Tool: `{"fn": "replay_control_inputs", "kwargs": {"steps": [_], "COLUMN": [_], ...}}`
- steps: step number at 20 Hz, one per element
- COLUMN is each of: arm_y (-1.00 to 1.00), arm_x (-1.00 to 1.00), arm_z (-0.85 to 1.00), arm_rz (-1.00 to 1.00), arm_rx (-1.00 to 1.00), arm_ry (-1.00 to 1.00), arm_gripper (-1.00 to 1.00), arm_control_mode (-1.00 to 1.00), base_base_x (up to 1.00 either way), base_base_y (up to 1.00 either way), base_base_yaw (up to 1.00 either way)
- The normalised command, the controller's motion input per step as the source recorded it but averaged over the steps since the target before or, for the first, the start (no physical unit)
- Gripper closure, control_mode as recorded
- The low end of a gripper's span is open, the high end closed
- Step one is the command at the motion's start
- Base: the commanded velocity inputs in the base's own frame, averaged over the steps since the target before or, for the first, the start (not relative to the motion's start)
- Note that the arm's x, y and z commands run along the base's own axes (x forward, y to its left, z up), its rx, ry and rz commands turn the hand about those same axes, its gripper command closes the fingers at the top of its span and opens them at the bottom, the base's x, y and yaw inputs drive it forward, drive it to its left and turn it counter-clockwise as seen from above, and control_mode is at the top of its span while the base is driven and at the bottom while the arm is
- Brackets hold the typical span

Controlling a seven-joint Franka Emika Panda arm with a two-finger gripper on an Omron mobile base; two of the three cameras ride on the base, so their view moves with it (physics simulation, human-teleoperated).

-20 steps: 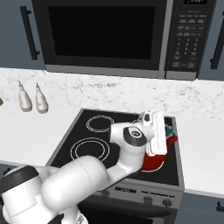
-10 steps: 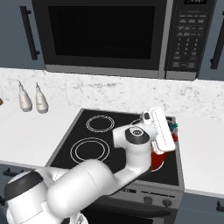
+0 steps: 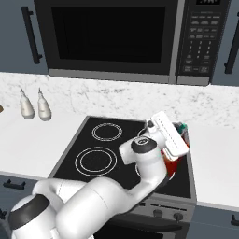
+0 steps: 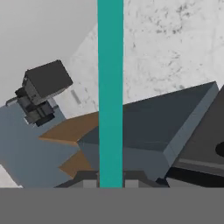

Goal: Put the lemon and onion in the pot. Retrieve the spatula and lightly stir the vegetables in the pot.

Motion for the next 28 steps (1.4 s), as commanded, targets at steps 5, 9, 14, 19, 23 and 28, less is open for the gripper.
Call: {"fn": "replay_control_inputs", "kwargs": {"steps": [5, 9, 14, 19, 23, 28], "arm_y": [0.25, 0.10, 0.01, 0.10, 0.07, 0.00], "arm_x": [0.27, 0.02, 0.00, 0.24, 0.40, 0.03], "arm_z": [0.01, 0.00, -0.03, -0.11, -0.13, -0.12], "arm_rz": [0.20, 0.20, 0.03, 0.00, 0.13, 0.09], "arm_rx": [-0.27, -0.15, -0.05, -0.07, -0.11, -0.06], "arm_ry": [0.08, 0.20, 0.11, 0.01, 0.04, 0.01], "arm_gripper": [1.00, 1.00, 1.00, 1.00, 1.00, 1.00], "arm_control_mode": [-1.00, -1.00, -1.00, -1.00, -1.00, -1.00], "base_base_x": [0.00, 0.00, 0.00, 0.00, 0.00, 0.00], "base_base_y": [0.00, 0.00, 0.00, 0.00, 0.00, 0.00], "base_base_yaw": [0.00, 0.00, 0.00, 0.00, 0.00, 0.00]}}
